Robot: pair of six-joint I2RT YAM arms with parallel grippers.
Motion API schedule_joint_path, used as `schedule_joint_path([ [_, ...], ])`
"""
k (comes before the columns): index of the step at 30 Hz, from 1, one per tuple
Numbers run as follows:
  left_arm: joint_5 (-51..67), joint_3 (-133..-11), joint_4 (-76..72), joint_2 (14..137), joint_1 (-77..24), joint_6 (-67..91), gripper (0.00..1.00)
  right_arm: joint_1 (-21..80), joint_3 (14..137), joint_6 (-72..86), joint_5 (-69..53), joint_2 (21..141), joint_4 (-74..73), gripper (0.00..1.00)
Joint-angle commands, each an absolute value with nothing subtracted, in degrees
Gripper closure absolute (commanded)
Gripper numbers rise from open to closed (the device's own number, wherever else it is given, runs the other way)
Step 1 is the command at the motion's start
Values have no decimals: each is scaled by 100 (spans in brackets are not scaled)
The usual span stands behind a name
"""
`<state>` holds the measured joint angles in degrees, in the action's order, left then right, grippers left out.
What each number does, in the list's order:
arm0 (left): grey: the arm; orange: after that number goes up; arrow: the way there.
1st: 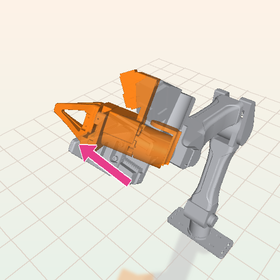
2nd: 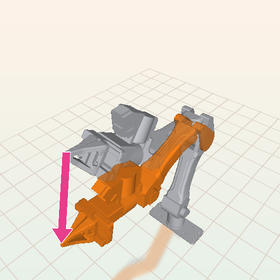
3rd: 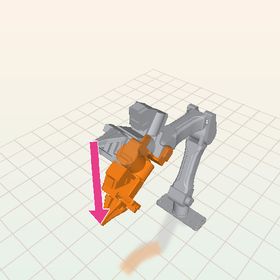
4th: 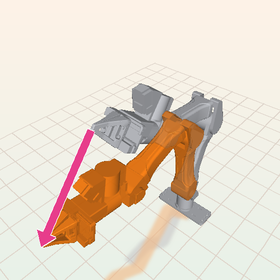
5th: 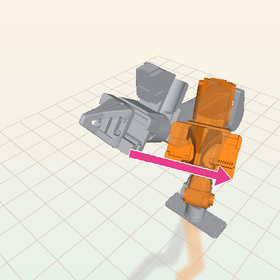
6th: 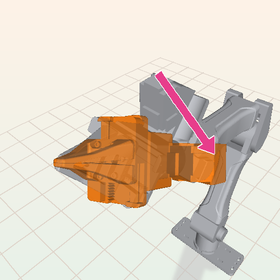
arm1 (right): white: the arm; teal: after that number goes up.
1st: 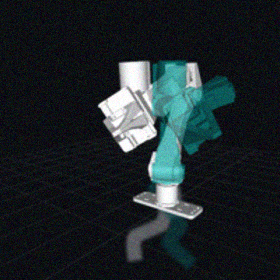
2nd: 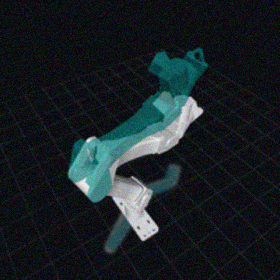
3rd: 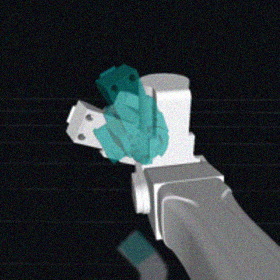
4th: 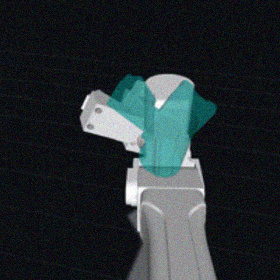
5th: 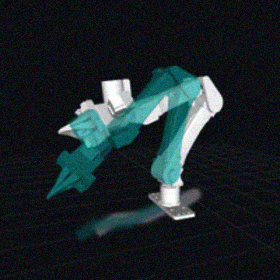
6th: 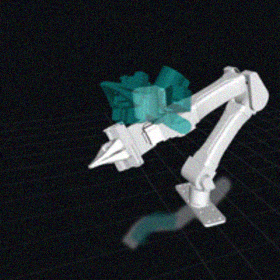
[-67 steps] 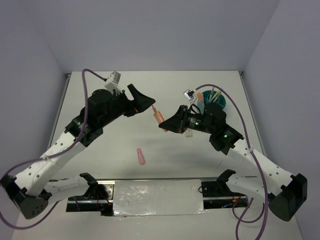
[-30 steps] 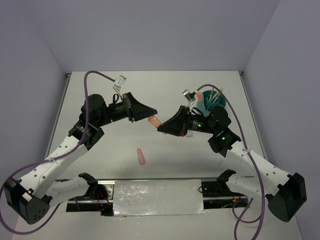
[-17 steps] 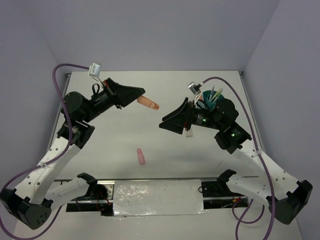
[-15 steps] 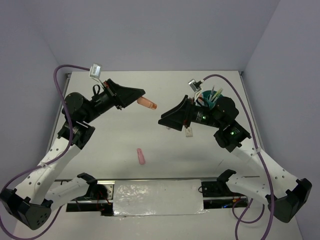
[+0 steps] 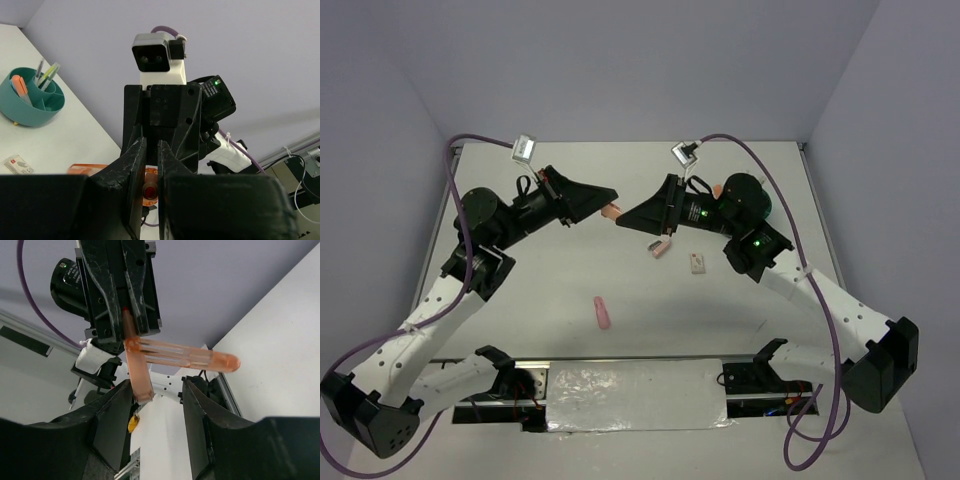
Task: Sort the stationery into containers
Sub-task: Close the pen cap on the pen.
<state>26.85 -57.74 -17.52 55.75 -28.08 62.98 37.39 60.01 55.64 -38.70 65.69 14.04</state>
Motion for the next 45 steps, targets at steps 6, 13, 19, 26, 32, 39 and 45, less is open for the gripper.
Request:
schedule_joint_path([
  [6,2733,-5766,-1863,5695,-3067,6126,100,3797,6591,5616,-4069,6759,1881,61],
  [13,2725,-6133,-1531,6003,-3190,6030,100,3964,6688,5625,-4140,6952,1934,62],
  [19,2531,-6635,-1012,6108,-3199,5687,85,3981,6715,5362,-4078,6847,1504,91],
  [26,1830,-7171,154,6012,-3182,5082,1,3929,6610,5160,-4078,6724,1319,100],
  [32,589,-7085,740,5469,-3164,5246,1,3762,6539,4993,-4157,6548,1292,100],
  [39,869,-5530,-680,4738,-3103,6238,1,3700,6557,5141,-4666,6460,2177,100],
  [45,1608,-4957,-2545,4746,-3085,7091,1,3700,6451,5300,-4913,6504,2732,100],
])
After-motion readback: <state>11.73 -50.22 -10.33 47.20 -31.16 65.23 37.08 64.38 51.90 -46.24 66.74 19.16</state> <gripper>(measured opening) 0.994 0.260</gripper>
